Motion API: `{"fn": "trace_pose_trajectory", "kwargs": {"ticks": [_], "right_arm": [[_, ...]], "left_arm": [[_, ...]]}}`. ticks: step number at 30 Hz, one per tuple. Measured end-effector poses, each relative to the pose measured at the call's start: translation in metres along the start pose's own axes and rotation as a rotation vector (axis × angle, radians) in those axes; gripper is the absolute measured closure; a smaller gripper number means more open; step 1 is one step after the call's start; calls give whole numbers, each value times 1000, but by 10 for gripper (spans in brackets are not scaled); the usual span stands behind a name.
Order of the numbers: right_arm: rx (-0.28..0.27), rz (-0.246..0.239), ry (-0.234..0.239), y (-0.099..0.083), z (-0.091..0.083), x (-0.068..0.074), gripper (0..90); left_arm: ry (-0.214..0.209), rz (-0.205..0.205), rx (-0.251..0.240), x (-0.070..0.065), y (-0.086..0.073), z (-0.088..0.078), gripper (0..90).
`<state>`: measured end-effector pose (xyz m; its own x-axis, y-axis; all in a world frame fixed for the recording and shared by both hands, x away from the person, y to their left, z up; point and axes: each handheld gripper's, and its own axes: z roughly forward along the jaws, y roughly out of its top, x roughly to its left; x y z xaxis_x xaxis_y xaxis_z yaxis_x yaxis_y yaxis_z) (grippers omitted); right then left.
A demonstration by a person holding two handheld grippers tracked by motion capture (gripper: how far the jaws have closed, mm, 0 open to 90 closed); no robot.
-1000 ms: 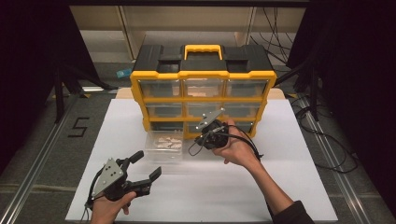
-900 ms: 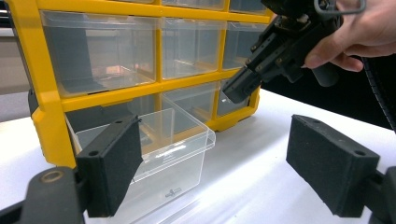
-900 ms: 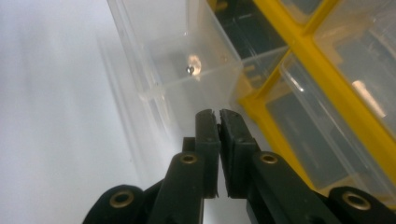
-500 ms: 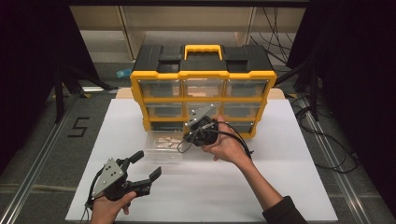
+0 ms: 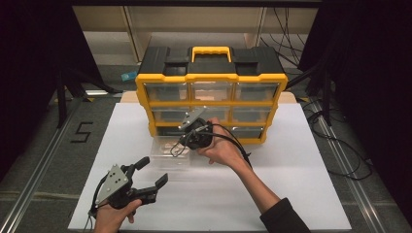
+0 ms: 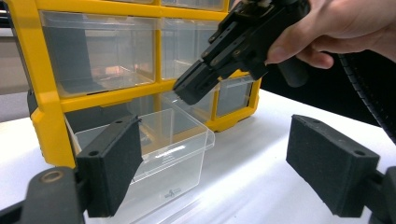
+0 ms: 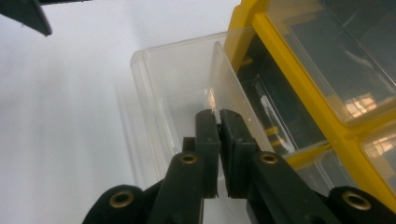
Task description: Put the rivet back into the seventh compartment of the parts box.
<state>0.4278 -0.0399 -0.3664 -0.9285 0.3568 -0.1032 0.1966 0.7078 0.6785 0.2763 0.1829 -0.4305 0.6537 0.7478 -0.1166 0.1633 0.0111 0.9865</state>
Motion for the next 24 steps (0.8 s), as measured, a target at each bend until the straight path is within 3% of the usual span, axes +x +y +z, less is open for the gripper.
{"fn": "trace_pose_trajectory", "kwargs": {"ticks": [12,24], "right_arm": [[22,24,8,5,20,-3,861],[57,9,29,6,32,1,845]], "left_arm": [[-2,0,-2,0,0,0,180],[-1,-1,-2,0,0,0,180]]}}
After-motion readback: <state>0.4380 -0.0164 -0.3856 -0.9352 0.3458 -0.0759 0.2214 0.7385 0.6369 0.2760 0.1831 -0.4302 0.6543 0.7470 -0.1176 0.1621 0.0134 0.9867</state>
